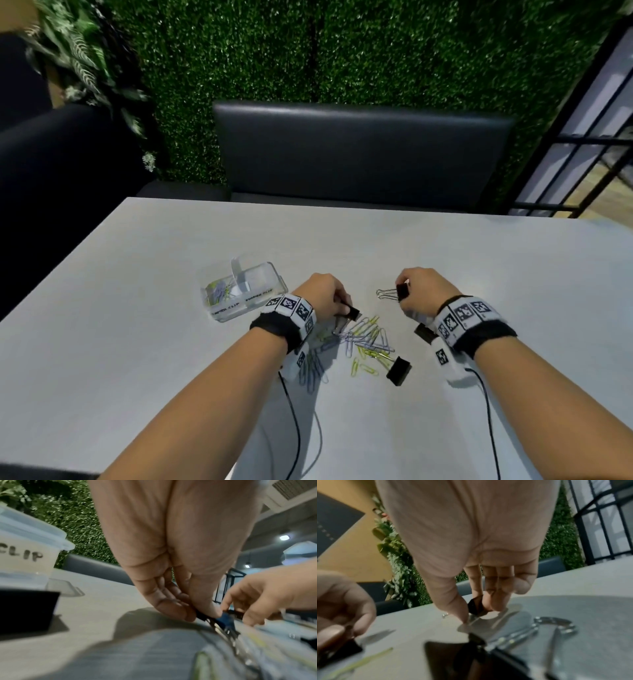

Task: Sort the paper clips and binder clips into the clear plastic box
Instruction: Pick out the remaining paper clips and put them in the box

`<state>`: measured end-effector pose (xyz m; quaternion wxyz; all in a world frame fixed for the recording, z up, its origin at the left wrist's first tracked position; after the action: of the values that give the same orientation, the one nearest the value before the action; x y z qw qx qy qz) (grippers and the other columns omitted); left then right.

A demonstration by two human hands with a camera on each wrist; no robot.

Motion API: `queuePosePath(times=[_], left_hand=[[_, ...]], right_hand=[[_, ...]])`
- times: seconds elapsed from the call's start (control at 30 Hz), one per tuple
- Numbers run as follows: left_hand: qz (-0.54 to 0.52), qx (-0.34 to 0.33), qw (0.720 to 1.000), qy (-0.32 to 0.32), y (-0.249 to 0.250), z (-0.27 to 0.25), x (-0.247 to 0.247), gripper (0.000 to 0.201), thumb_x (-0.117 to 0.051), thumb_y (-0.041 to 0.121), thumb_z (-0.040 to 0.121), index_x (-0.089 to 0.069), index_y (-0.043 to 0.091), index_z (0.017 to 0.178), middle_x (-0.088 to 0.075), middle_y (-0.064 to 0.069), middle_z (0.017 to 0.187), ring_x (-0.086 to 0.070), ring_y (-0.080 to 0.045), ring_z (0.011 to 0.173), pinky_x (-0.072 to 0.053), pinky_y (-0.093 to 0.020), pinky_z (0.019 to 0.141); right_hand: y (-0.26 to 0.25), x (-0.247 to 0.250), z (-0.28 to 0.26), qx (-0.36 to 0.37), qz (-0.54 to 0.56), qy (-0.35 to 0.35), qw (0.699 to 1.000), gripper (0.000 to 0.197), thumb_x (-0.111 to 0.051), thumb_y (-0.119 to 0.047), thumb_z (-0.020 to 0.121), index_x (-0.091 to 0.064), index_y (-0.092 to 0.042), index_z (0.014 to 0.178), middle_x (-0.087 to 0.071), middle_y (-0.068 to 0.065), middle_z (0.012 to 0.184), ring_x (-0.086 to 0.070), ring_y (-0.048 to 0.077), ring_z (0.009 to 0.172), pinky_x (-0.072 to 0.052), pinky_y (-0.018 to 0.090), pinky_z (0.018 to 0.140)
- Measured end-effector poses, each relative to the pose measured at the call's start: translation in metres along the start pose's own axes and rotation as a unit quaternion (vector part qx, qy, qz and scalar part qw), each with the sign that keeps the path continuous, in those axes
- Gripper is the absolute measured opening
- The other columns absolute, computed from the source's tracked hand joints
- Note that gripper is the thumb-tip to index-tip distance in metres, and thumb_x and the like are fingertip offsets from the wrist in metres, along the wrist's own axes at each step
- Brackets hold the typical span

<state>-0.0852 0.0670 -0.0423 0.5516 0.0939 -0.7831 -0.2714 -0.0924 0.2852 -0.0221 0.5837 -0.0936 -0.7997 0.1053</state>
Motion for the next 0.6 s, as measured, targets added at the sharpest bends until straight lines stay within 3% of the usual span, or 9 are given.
queuePosePath(times=[0.13,0.23,0.3,0.37,0.47,0.53,0.6], left_hand=[[-0.053,0.014,0.998,0.008,-0.003,0.0,0.006,0.013,-0.079,0.022,0.085,-0.081,0.018,0.097,-0.077,0.002,0.099,-0.065,-0.009,0.088,-0.052,-0.023,0.083],[-0.109,0.055,0.989,0.089,-0.011,0.004,0.027,0.011,-0.08,0.027,0.084,-0.079,0.019,0.092,-0.076,0.004,0.092,-0.068,-0.01,0.087,-0.053,-0.024,0.082],[-0.111,0.089,0.978,0.155,-0.02,0.01,0.043,0.011,-0.081,0.026,0.083,-0.079,0.017,0.091,-0.076,0.001,0.09,-0.069,-0.013,0.083,-0.053,-0.023,0.079],[-0.07,0.12,0.976,0.165,-0.027,0.014,0.046,0.012,-0.08,0.024,0.085,-0.08,0.014,0.091,-0.078,-0.004,0.092,-0.068,-0.016,0.081,-0.052,-0.024,0.074],[0.004,0.143,0.98,0.135,-0.028,0.013,0.036,0.019,-0.076,0.026,0.087,-0.08,0.013,0.1,-0.077,-0.009,0.103,-0.07,-0.022,0.091,-0.057,-0.03,0.079],[0.03,0.135,0.98,0.143,-0.024,0.005,0.032,0.032,-0.072,0.031,0.088,-0.073,0.016,0.116,-0.067,-0.009,0.12,-0.067,-0.027,0.101,-0.054,-0.035,0.09],[0.036,0.108,0.982,0.15,-0.014,-0.009,0.029,0.035,-0.067,0.034,0.09,-0.068,0.02,0.121,-0.062,-0.006,0.123,-0.067,-0.027,0.102,-0.054,-0.038,0.094]], right_hand=[[0.003,-0.002,0.005,-0.029,0.001,-0.006,1.0,0.051,-0.071,-0.015,0.077,-0.06,-0.017,0.127,-0.064,0.009,0.12,-0.056,0.023,0.092,-0.054,0.033,0.079],[0.005,-0.003,0.001,-0.035,-0.016,-0.021,0.999,0.069,-0.071,-0.017,0.073,-0.05,-0.018,0.138,-0.057,0.009,0.127,-0.058,0.027,0.102,-0.053,0.034,0.074],[0.004,-0.002,-0.005,-0.026,-0.011,0.01,1.0,0.063,-0.069,-0.021,0.081,-0.048,-0.017,0.14,-0.05,0.01,0.13,-0.056,0.029,0.111,-0.053,0.036,0.082],[-0.003,-0.003,-0.014,0.012,0.004,0.045,0.999,0.045,-0.061,-0.019,0.09,-0.054,-0.016,0.135,-0.052,0.01,0.128,-0.056,0.028,0.114,-0.05,0.036,0.091],[-0.019,-0.011,-0.029,0.075,0.04,0.03,0.996,0.03,-0.051,-0.011,0.096,-0.065,-0.016,0.121,-0.064,0.006,0.118,-0.063,0.022,0.107,-0.051,0.029,0.09],[-0.029,-0.019,-0.037,0.099,0.042,-0.011,0.994,0.031,-0.047,-0.008,0.098,-0.067,-0.016,0.12,-0.068,0.006,0.122,-0.065,0.02,0.11,-0.051,0.029,0.096],[-0.038,-0.027,-0.043,0.104,0.028,-0.045,0.993,0.037,-0.047,-0.001,0.095,-0.065,-0.015,0.124,-0.066,0.005,0.126,-0.062,0.021,0.115,-0.049,0.031,0.1]])
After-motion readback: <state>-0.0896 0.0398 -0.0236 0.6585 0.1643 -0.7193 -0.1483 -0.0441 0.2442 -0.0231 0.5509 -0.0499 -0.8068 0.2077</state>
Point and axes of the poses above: each hand's wrist, its own z-axis towards the middle knuckle, its own x-axis out of the back of the hand, y = z × x, the point moved 3 cm from there along z, towards the middle knuckle
